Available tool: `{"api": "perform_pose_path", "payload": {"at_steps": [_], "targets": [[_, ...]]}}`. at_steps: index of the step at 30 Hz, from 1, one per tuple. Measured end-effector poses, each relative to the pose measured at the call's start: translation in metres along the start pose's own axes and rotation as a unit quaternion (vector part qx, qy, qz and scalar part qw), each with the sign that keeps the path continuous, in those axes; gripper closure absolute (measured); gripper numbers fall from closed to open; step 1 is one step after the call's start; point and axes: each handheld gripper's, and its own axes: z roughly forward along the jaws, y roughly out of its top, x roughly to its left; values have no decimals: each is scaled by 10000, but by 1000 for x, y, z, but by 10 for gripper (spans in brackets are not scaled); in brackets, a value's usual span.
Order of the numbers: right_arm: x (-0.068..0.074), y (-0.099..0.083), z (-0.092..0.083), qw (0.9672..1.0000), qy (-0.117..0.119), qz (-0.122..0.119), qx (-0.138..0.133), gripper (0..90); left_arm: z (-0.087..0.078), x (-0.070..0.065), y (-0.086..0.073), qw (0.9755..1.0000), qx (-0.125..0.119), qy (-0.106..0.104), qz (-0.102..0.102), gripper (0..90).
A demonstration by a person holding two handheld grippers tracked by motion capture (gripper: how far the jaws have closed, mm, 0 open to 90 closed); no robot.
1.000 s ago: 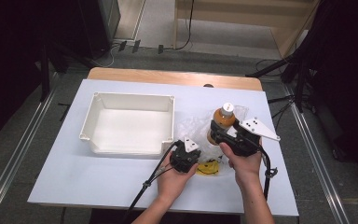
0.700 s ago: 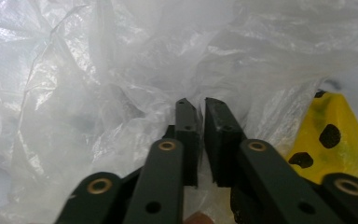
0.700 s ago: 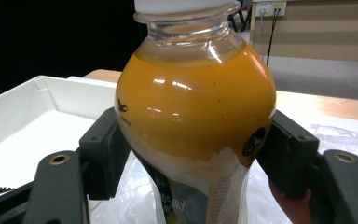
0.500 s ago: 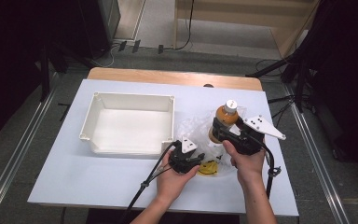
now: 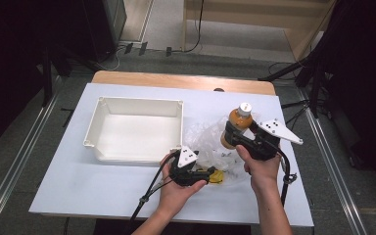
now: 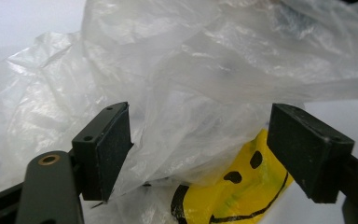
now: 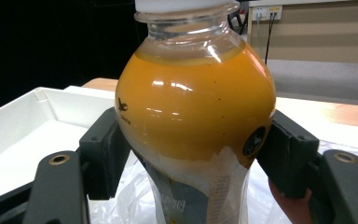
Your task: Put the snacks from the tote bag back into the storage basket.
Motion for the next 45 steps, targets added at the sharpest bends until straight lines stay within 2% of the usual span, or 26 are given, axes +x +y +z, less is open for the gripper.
{"api": "perform_pose_path", "payload": {"at_steps": [3, 6, 7, 10, 15, 17, 20, 22, 25, 28, 29, 30, 31, 32, 36, 37, 45], "targets": [[-1, 0, -1, 10000, 3, -4, 19, 321, -9, 4, 1, 9999, -100, -60, -1, 180], [-1, 0, -2, 10000, 1, 4, 14, 321, -25, 7, 5, 9997, -178, -45, 148, 170], [-1, 0, -2, 10000, 1, 4, 14, 321, -25, 7, 5, 9997, -178, -45, 148, 167], [1, 3, -4, 10000, 22, 5, -22, 321, -40, 15, 7, 9993, -307, -61, 196, 148], [2, 4, -3, 10000, 52, 6, -43, 322, -51, 24, 6, 9991, -273, -35, 335, 135], [4, 4, -2, 10000, 73, 5, -10, 321, -62, 32, 5, 9989, -362, -54, 284, 135], [4, 4, -1, 10000, 65, -22, 0, 321, -68, 37, 4, 9989, -372, -87, 255, 133], [6, 3, 0, 10000, 63, -20, 35, 321, -80, 46, 1, 9987, -409, 10, 308, 132], [5, 4, -1, 10000, 51, -6, 34, 321, -88, 53, 0, 9986, -464, 41, 229, 133], [5, 5, -1, 10000, 56, 44, 7, 321, -107, 68, -10, 9983, -550, 150, 102, 133], [5, 5, -1, 10000, 62, 59, 12, 321, -107, 68, -10, 9983, -550, 150, 102, 134], [5, 5, 0, 10000, 67, 54, 16, 321, -113, 74, -16, 9983, -536, 225, 73, 134], [6, 5, 0, 10000, 64, 62, 21, 321, -113, 74, -16, 9983, -536, 225, 73, 133], [6, 6, 1, 10000, 73, 60, 21, 321, -120, 82, -22, 9983, -496, 316, 18, 133], [9, 6, 4, 9999, 104, 86, 43, 321, -128, 90, -28, 9977, -525, 416, -88, 132], [11, 7, 7, 9999, 92, 40, 39, 321, -133, 96, -31, 9973, -525, 497, -106, 132], [18, 16, 14, 9999, 130, -10, 25, 321, -150, 109, -36, 9958, -584, 684, -172, 133]]}}
